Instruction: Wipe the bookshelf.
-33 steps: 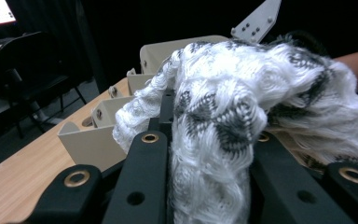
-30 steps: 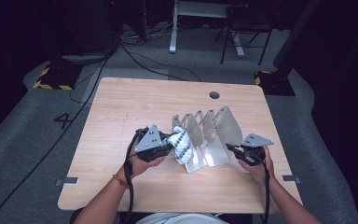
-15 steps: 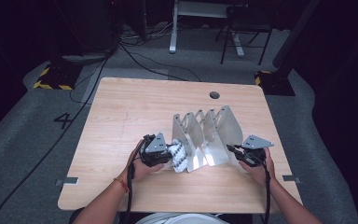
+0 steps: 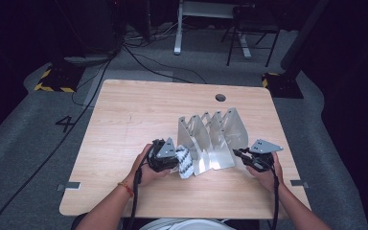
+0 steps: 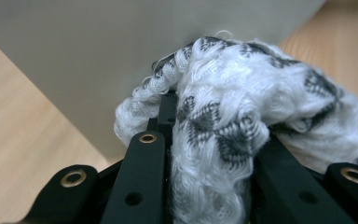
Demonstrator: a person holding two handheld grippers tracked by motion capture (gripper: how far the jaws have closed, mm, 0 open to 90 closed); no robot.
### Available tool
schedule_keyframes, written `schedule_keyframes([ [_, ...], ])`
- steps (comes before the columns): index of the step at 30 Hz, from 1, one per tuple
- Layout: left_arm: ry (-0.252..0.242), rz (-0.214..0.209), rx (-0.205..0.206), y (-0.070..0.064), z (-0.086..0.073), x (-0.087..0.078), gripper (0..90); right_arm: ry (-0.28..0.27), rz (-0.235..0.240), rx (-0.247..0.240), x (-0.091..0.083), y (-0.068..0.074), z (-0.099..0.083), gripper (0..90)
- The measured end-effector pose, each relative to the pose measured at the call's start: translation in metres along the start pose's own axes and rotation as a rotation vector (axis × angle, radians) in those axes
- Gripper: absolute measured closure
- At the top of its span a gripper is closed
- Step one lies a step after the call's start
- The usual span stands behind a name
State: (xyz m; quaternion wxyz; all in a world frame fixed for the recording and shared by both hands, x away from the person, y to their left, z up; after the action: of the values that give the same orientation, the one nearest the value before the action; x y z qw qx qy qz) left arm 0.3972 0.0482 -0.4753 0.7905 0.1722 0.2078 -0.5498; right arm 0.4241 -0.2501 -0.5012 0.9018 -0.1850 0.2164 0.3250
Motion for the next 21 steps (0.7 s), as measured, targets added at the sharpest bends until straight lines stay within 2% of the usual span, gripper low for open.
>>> schedule_keyframes([
  [2,-0.059,-0.002,0.018,-0.003,0.014,-0.008,76.9,0.005,-0.013,-0.036,0.000,0.007,0.003,75.2],
  [3,-0.089,0.007,0.041,-0.005,0.022,-0.013,76.8,0.009,-0.020,-0.045,0.001,0.009,0.005,74.6],
  [5,-0.121,0.008,0.066,-0.010,0.032,-0.018,76.7,0.013,-0.019,-0.046,0.002,0.012,0.007,74.4],
  [6,-0.121,0.008,0.066,-0.010,0.032,-0.018,76.7,0.013,-0.018,-0.040,0.003,0.012,0.007,74.7],
  [7,-0.159,0.007,0.085,-0.013,0.041,-0.024,76.7,0.011,-0.009,-0.035,0.002,0.011,0.007,76.4],
  [9,-0.199,0.008,0.095,-0.016,0.049,-0.031,76.6,0.003,0.001,-0.036,0.001,0.011,0.007,84.5],
  [10,-0.221,0.007,0.095,-0.018,0.052,-0.034,76.6,0.003,-0.005,-0.053,0.001,0.011,0.007,84.3],
  [13,-0.278,0.001,0.093,-0.021,0.061,-0.039,76.4,0.008,-0.011,-0.064,0.002,0.014,0.007,82.3],
  [16,-0.266,-0.004,0.113,-0.025,0.062,-0.035,76.2,0.009,-0.016,-0.061,0.004,0.014,0.008,78.0],
  [18,-0.254,-0.022,0.104,-0.025,0.058,-0.030,76.2,0.003,-0.012,-0.054,0.004,0.015,0.008,70.5],
  [21,-0.230,-0.037,0.090,-0.023,0.050,-0.022,76.2,-0.002,-0.022,-0.046,0.003,0.016,0.010,66.7],
])
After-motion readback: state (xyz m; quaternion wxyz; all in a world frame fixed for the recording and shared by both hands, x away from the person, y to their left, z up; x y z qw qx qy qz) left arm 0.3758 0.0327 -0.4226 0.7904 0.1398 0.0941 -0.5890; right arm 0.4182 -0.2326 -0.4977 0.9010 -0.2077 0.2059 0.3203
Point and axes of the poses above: each handheld gripper's, and its own axes: x roughly forward along the jaws, z roughly out of its top, y roughly to its left, the point moved 5 cm from there along x, roughly forward along the jaws, and after that the axes turned 6 degrees about -z, right-handed, at the moved point
